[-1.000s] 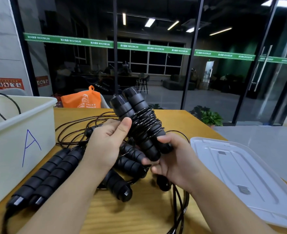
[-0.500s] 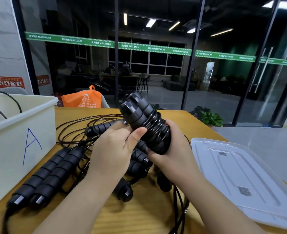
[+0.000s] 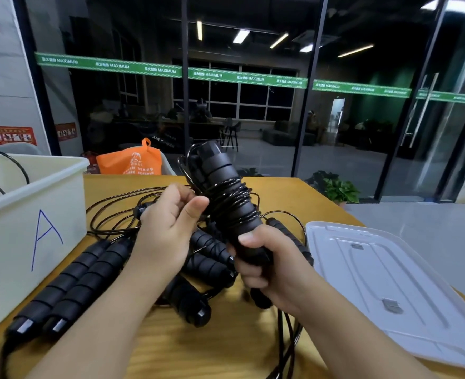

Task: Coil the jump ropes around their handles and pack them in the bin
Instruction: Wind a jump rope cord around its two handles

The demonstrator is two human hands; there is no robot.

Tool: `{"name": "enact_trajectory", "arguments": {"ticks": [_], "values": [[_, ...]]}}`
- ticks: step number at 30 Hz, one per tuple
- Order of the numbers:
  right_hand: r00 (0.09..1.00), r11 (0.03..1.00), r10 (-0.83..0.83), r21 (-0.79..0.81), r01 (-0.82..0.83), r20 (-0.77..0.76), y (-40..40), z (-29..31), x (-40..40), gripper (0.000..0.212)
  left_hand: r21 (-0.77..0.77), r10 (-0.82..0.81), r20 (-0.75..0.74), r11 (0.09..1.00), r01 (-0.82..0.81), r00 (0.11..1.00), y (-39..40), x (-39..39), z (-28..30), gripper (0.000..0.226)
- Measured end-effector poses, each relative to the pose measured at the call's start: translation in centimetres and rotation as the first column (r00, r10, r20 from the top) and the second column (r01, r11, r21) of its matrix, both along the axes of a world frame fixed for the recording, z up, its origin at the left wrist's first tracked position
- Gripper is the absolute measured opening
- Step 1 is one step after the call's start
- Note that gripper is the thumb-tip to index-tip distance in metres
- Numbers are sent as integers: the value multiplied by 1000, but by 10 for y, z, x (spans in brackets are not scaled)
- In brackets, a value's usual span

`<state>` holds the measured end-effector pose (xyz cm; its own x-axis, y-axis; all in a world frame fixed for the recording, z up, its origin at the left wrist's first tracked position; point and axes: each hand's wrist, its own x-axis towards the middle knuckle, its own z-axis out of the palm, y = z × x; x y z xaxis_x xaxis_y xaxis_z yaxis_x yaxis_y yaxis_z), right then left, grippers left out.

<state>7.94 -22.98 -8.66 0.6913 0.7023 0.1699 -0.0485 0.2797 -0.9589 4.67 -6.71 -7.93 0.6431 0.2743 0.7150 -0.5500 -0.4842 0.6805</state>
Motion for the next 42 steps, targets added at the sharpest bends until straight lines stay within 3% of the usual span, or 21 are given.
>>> {"name": "enact_trajectory", "arguments": {"ticks": [2, 6, 9, 12, 14, 16, 18, 20, 22, 23, 27, 31, 33, 35, 38, 42], "values": [[996, 997, 71, 33, -70, -44, 1, 0, -1, 49, 1, 19, 5, 1000, -19, 1000, 1, 0, 0, 67], [988, 989, 132, 81, -126, -78, 0, -1, 2, 66, -48, 66, -148, 996, -74, 987, -1, -1, 1, 83], [964, 965, 251, 106, -242, -84, -1, -3, 6, 79, -24, -36, -186, 999, 32, 982, -1, -5, 5, 74], [906, 918, 390, 150, -368, -163, -5, -7, 11, 71, -70, -113, -236, 993, 99, 965, 0, -6, 7, 69], [880, 903, 423, 178, -390, -218, -6, -8, 13, 68, -135, -141, -225, 984, 112, 964, -3, -7, 7, 53], [900, 935, 346, 177, -308, -264, -6, -4, 11, 68, -212, -136, -203, 973, 92, 970, -9, -9, 10, 41], [964, 988, 126, 114, -101, -232, -3, 2, 7, 56, -242, -90, -196, 969, 41, 976, -11, -9, 11, 35], [977, 976, -213, -38, 213, 5, 0, 3, 5, 38, -243, -26, -199, 970, -23, 980, -10, -7, 11, 41], [846, 873, -413, -118, 474, 337, 1, 2, 4, 30, -188, 84, -214, 974, -125, 973, -9, -6, 7, 42], [807, 856, -409, -127, 501, 427, 1, 0, 4, 32, -130, 157, -222, 973, -188, 962, -9, -6, 6, 39], [834, 872, -247, -263, 413, 494, -1, -3, 0, 61, -35, 281, -203, 955, -294, 938, -13, -8, 3, 34], [685, 765, -202, -324, 556, 700, 0, -8, 5, 99, 0, 279, -207, 959, -285, 938, -15, -10, 2, 35], [593, 693, -199, -316, 648, 780, 3, -9, 7, 101, 37, 271, -177, 963, -268, 946, -18, -11, 3, 38], [545, 677, -284, -237, 697, 789, 4, -11, 10, 86, 85, 251, -142, 967, -241, 958, -22, -14, 5, 41], [591, 721, -342, -200, 664, 730, 1, -9, 5, 65, 158, 205, -44, 968, -196, 978, -22, -19, 9, 40], [793, 842, -286, -254, 476, 538, -1, -4, 0, 59, 366, 243, 187, 882, -297, 952, -2, -17, 11, 43]]}}
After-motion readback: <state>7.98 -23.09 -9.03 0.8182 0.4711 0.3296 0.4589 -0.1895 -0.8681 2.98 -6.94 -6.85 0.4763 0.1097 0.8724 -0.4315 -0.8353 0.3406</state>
